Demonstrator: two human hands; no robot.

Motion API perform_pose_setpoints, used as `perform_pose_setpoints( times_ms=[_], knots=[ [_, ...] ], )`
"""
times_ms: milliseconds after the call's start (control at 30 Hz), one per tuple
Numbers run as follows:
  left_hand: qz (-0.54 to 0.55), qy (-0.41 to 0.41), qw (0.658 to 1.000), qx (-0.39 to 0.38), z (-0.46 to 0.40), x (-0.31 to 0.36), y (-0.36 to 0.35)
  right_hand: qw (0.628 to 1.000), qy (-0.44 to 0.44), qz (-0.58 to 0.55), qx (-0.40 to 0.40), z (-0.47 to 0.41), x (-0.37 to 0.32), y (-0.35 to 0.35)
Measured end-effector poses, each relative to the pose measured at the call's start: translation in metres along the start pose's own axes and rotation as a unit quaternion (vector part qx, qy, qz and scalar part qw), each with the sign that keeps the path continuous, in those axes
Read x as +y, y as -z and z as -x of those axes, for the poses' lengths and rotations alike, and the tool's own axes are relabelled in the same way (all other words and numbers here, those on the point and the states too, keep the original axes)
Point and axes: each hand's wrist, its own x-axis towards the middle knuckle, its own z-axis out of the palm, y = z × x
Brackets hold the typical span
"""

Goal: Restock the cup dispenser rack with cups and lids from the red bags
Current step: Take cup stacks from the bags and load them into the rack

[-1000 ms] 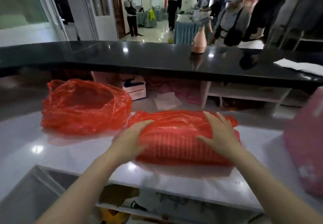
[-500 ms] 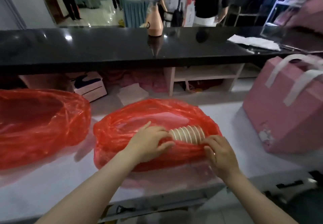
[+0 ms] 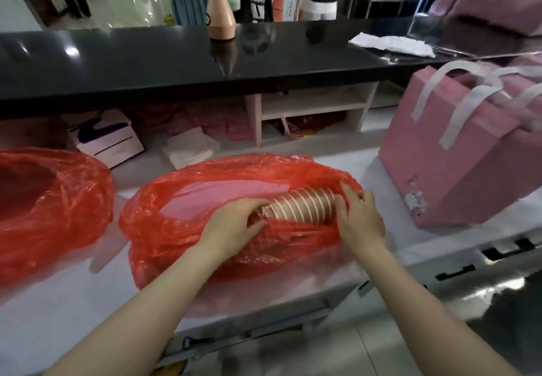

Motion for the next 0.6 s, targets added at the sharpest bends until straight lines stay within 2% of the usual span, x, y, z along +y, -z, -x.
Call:
perform_pose_setpoints(
  times_ms=[100,200,300,400,467,533,600],
  knots=[
    [-0.006,-0.008,0.999,-0.046,0.003,-0.009,0.007,0.999,-0.015,-0.003,-0.033,-0.027,0.006,-0.004],
    [-0.022,-0.02,0.996,-0.08,0.013,-0.016,0.011,0.993,-0.047,-0.043,-0.098,-0.037,0.015,-0.012],
    [-0.054,-0.001,0.997,-0.05,0.037,-0.027,0.017,0.977,-0.092,-0.104,-0.16,-0.036,0.021,-0.017],
    [-0.053,0.081,0.995,-0.014,0.068,-0.047,0.034,0.962,-0.102,-0.111,-0.227,-0.037,0.028,-0.015],
    [-0.039,0.137,0.99,0.014,0.086,-0.053,0.04,0.963,-0.072,-0.09,-0.246,-0.039,0.028,-0.009],
    [-0.058,0.111,0.986,0.113,0.102,-0.051,0.039,0.98,-0.01,-0.064,-0.186,-0.041,0.028,-0.006],
    [-0.13,0.04,0.958,0.253,0.114,-0.047,0.035,0.994,0.058,-0.06,-0.063,-0.042,0.026,-0.002]
  ],
)
